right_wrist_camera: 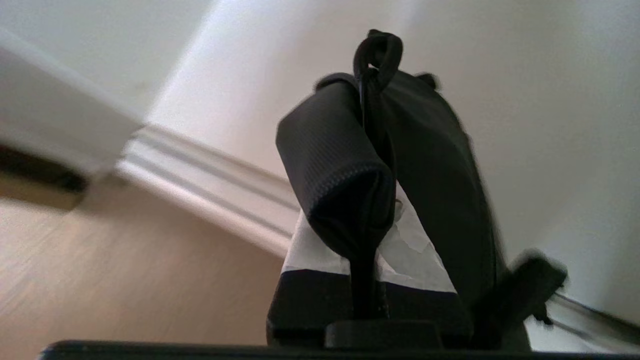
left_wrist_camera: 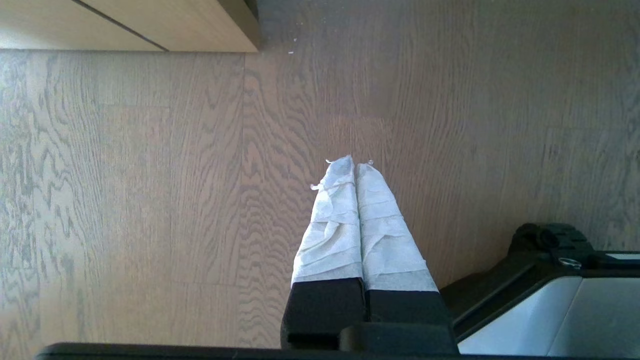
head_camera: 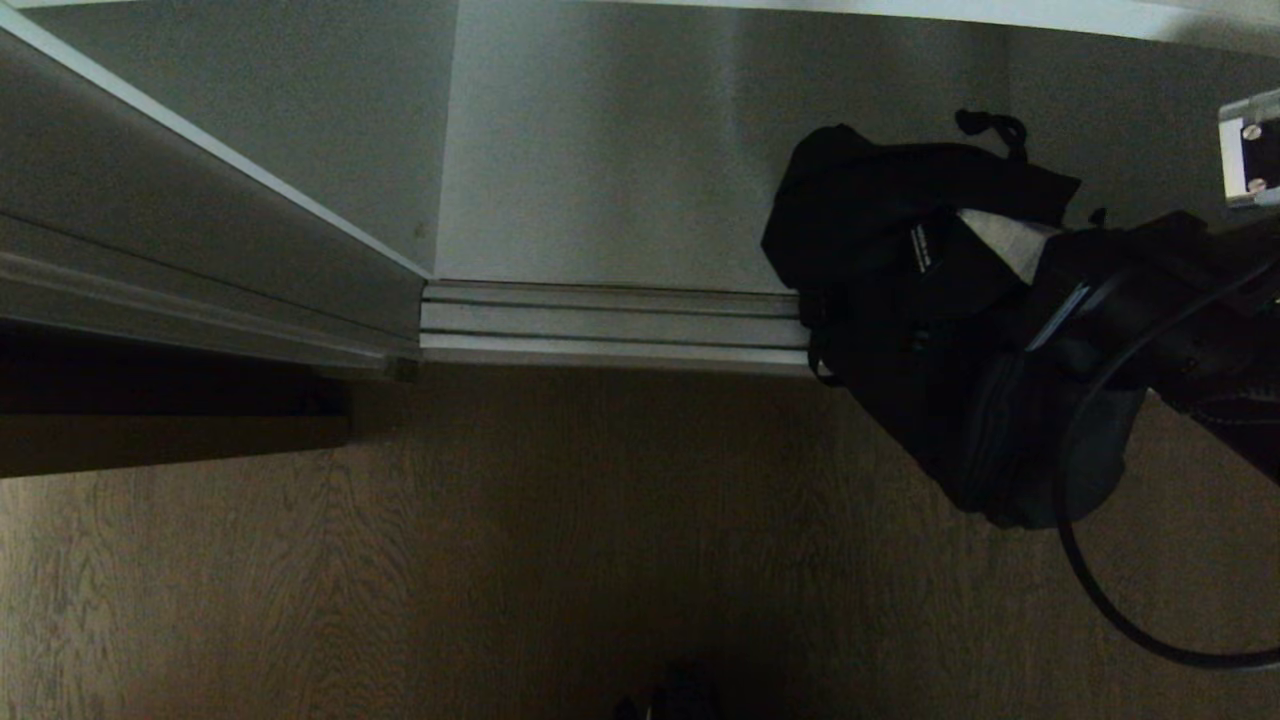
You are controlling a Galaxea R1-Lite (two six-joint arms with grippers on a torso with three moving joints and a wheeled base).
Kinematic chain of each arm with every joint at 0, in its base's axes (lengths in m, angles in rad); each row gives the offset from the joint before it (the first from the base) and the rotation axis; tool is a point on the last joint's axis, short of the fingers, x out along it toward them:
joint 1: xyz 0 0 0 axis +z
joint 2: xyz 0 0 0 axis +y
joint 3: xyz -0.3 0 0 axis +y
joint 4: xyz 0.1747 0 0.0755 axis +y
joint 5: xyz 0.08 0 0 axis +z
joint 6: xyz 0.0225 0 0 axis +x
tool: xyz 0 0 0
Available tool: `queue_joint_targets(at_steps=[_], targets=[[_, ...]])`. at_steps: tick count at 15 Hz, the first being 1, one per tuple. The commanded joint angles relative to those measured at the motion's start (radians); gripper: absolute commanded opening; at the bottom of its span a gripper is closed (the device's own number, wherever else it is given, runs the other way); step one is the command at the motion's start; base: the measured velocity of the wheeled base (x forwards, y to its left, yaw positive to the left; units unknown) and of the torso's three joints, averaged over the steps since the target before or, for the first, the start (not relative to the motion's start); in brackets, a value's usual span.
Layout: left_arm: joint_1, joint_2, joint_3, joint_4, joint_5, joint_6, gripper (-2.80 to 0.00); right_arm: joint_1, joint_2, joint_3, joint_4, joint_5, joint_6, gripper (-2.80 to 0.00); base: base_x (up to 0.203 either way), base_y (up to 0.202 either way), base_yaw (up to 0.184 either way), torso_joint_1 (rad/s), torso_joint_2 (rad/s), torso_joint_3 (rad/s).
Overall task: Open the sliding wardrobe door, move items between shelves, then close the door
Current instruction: Place the bag on the lower shelf
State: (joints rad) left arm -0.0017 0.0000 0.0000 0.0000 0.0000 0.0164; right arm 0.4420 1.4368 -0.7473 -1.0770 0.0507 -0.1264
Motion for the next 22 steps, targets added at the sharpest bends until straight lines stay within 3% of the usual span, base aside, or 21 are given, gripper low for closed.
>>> queue_joint_targets(at_steps=[1, 6, 9, 15, 22], targets=[[0.0, 0.0, 0.0, 0.0, 0.0, 0.0, -2.8, 0.046, 0.023, 0.014, -0.01, 0.006, -0.07, -2.8, 0.0, 0.0, 0.0, 0.0, 0.0, 0.0], [0.0, 0.001, 0.0, 0.0, 0.0, 0.0, -2.8, 0.103, 0.082, -0.008, -0.008, 0.074, -0.209, -2.8, 0.0, 0.0, 0.0, 0.0, 0.0, 0.0], [0.0, 0.001, 0.0, 0.0, 0.0, 0.0, -2.8, 0.131, 0.103, -0.053, 0.0, 0.078, -0.246, -2.8, 0.0, 0.0, 0.0, 0.0, 0.0, 0.0], [0.0, 0.0, 0.0, 0.0, 0.0, 0.0, -2.8, 0.131, 0.08, -0.182, 0.135, 0.113, -0.318, -2.8, 0.0, 0.0, 0.0, 0.0, 0.0, 0.0], [0.0, 0.001, 0.0, 0.0, 0.0, 0.0, -2.8, 0.133, 0.173, -0.197, 0.107, 0.166, -0.488, -2.8, 0.0, 0.0, 0.0, 0.0, 0.0, 0.0]])
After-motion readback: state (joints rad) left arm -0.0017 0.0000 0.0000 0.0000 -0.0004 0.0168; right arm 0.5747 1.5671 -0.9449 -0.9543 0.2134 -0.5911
